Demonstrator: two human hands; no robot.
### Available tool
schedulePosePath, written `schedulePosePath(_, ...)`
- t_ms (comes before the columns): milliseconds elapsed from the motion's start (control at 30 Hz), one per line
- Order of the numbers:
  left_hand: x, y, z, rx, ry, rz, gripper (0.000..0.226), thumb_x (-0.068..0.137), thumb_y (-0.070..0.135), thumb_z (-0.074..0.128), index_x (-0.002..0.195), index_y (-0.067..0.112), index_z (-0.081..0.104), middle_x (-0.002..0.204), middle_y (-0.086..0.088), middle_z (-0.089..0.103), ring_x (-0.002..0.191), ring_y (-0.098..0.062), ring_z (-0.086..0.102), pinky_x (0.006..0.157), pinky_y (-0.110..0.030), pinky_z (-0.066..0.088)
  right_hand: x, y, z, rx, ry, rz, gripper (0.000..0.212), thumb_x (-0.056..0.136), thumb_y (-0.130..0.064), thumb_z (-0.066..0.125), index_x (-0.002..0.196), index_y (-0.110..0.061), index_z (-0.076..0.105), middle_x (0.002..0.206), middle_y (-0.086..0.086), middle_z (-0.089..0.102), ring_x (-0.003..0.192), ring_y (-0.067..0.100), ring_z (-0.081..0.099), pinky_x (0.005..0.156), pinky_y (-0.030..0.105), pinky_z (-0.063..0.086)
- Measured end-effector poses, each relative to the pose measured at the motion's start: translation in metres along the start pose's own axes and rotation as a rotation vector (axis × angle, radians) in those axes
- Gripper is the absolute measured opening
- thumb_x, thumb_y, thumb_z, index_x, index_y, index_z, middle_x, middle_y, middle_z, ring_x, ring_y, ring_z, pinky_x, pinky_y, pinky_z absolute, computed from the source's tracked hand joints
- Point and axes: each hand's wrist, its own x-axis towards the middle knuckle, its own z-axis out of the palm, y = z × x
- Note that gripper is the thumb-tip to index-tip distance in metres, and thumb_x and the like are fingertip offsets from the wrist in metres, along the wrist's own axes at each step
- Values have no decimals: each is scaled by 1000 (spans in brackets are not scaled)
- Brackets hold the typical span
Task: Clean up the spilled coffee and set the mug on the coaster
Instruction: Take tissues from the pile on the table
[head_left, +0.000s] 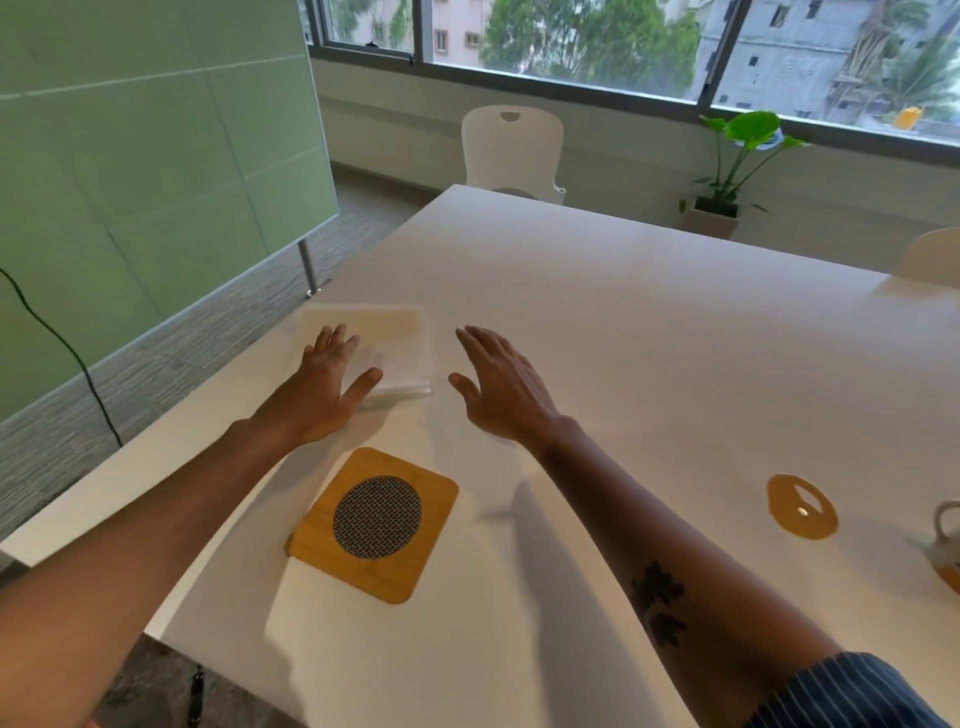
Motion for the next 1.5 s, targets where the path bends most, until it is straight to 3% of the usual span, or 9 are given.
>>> schedulePosePath(167, 4, -9, -3, -44, -44, 6, 69, 101, 54, 52, 157, 16, 43, 171, -9, 26, 160, -25, 18, 126, -49, 22, 17, -5, 13, 111, -79, 26, 56, 109, -34, 55, 162, -18, 42, 163, 3, 49, 155, 21, 37, 123, 46, 40)
schedulePosePath(300, 6, -21, -3, -85, -69, -23, 61, 100, 48, 61, 149, 13, 53, 158, -11, 49, 144, -32, 49, 116, -42, 40, 33, -8, 27, 141, -209, -27, 45, 109, -32, 57, 152, -18, 56, 156, 3, 57, 150, 22, 43, 121, 48, 40)
schedulePosePath(367, 7, -23, -2, -104, -91, -45, 58, 99, 48, 62, 146, 13, 57, 153, -10, 56, 139, -32, 55, 113, -43, 45, 38, -6, 31, 132, -240, -35, 40, 109, -30, 58, 147, -18, 62, 153, 2, 59, 148, 22, 45, 121, 49, 40)
schedulePosePath(633, 14, -27, -4, -142, -100, -73, 54, 98, 48, 64, 141, 15, 62, 145, -12, 63, 135, -29, 58, 113, -45, 47, 49, 1, 36, 87, -187, -39, 21, 107, -17, 60, 115, -15, 79, 125, -1, 75, 120, 23, 61, 103, 48, 52)
schedulePosePath(1100, 24, -13, -22, -102, -23, 0, 48, 96, 41, 71, 134, 11, 68, 135, -12, 70, 126, -28, 66, 107, -44, 53, 73, -10, 30, 258, 82, 78, 18, 103, -10, 64, 103, -12, 81, 108, 2, 77, 102, 24, 69, 87, 39, 56)
schedulePosePath(1233, 29, -8, -30, -39, 47, 43, 38, 97, 31, 72, 125, 6, 73, 120, -17, 76, 111, -34, 72, 96, -50, 59, 81, -16, 20, 347, 180, 73, 17, 99, 1, 63, 100, -2, 80, 102, 11, 79, 90, 24, 71, 81, 27, 50)
schedulePosePath(1333, 34, -3, -35, 2, 105, 58, 40, 94, 32, 75, 124, 5, 73, 119, -17, 77, 109, -35, 73, 95, -50, 59, 83, -22, 9, 396, 212, 51, 16, 98, 3, 62, 98, 1, 78, 97, 12, 77, 80, 19, 64, 75, 26, 47)
schedulePosePath(1500, 41, 8, -38, 2, 223, 107, 40, 93, 33, 77, 121, 4, 74, 115, -18, 77, 105, -38, 74, 94, -51, 59, 84, -28, -10, 453, 289, -3, 13, 100, -1, 64, 98, -1, 78, 96, 7, 76, 81, 22, 67, 74, 24, 51)
